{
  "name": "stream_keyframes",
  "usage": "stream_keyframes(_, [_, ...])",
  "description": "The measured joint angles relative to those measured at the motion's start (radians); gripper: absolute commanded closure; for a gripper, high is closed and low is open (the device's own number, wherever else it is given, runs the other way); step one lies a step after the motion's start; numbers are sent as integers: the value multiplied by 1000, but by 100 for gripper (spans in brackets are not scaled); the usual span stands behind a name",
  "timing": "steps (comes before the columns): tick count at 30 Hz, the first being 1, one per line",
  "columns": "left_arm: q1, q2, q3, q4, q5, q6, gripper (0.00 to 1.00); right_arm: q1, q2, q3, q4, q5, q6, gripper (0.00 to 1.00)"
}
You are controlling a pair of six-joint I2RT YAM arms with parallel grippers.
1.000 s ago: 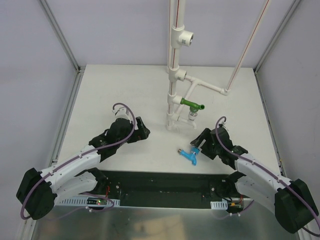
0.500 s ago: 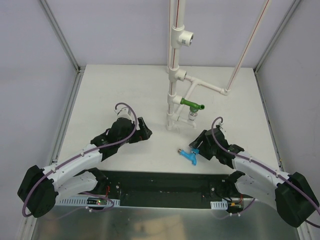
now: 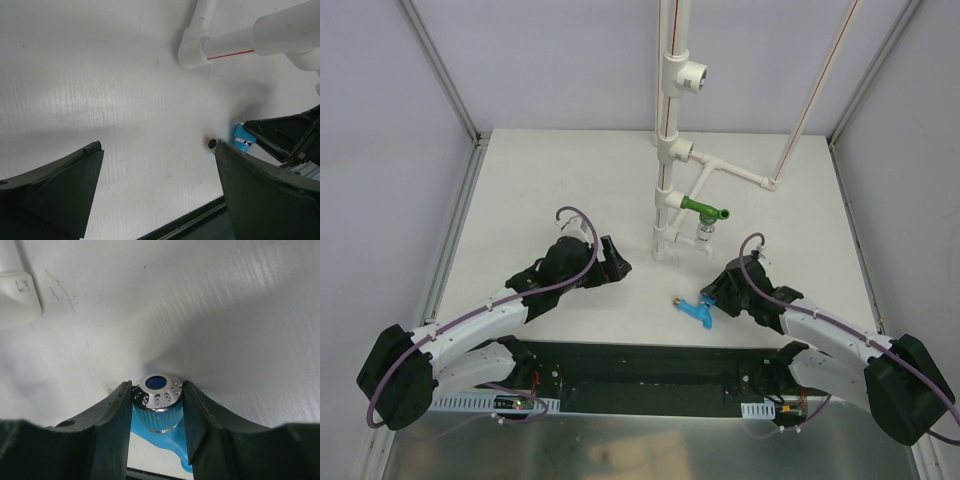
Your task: Install the water faucets
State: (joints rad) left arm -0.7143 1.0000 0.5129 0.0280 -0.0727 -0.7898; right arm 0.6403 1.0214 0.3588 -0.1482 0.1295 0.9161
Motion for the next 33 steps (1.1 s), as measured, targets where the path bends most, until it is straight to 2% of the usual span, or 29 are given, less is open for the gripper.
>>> stream_keyframes(2, [-1, 0, -11, 21, 18, -18, 1, 0, -6, -3, 2, 0, 0, 100])
stream_keyframes(6, [-21, 0, -32, 67, 66, -67, 1, 5, -61, -31, -8, -3, 14, 100])
stream_keyframes(10, [-70, 0, -49, 142, 97, -137, 1, 23, -188, -73, -58, -18, 50, 100])
stream_keyframes(17, [-171, -2, -52, 229, 96, -218, 9, 40, -413, -79, -92, -55, 137, 100])
stream_keyframes(27, [-304, 122, -6, 304, 74, -250, 22, 40, -420, -75, -94, -113, 200, 100])
stream_keyframes(33, [-348, 187, 24, 338, 41, -251, 25, 40, -438, -75, -82, -150, 226, 100])
